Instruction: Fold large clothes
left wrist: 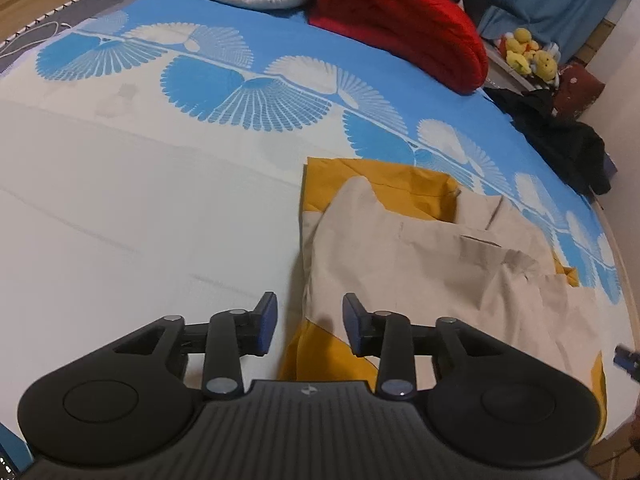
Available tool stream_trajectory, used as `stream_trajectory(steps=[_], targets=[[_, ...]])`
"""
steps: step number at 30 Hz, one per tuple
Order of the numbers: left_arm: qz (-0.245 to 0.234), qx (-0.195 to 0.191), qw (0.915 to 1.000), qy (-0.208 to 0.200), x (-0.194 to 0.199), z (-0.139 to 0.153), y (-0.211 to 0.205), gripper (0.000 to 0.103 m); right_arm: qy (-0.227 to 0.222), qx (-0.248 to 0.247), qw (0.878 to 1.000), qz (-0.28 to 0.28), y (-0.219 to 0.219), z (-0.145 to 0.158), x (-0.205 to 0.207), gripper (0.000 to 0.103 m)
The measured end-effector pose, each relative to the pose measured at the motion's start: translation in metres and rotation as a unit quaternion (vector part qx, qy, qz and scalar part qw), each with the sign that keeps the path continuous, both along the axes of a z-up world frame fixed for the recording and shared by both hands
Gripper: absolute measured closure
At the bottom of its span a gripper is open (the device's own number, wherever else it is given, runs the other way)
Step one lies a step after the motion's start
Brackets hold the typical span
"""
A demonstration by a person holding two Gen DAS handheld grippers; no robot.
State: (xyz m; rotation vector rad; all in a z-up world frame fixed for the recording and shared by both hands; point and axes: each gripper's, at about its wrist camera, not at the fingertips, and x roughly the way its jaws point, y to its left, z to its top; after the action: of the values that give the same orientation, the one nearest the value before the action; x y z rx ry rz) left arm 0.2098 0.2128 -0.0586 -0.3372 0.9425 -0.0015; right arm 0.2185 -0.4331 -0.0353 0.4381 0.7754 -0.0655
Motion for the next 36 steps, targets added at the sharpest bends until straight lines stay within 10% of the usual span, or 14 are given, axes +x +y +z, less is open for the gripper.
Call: stream_trajectory(steps=[22, 26, 30, 36], targets=[[0.033, 0.010, 0.9983, 0.048, 0.047, -0.024, -0.034, 0.045, 0.059, -0.001, 0.998, 0.020, 0.007, -0.040, 0.041, 0.047], [0.020, 0.019, 0.9985, 0.047, 0.051, -0.027, -0.042, 0.047, 0.047, -0.013, 0.998, 0.035, 0.008, -0.036, 0.040, 0.066], [0.009, 0.049, 0.9985, 0.024, 0.048, -0.020, -0.050, 0.101, 0.032, -0.028, 0.998, 0.044, 0.010, -0.030, 0.038, 0.096], [0.015, 0.069, 0.9914, -0.110, 0.029, 0.025, -0.047, 0.102, -0.099, -0.015, 0.995, 0.020, 0.003, 0.020, 0.016, 0.101]])
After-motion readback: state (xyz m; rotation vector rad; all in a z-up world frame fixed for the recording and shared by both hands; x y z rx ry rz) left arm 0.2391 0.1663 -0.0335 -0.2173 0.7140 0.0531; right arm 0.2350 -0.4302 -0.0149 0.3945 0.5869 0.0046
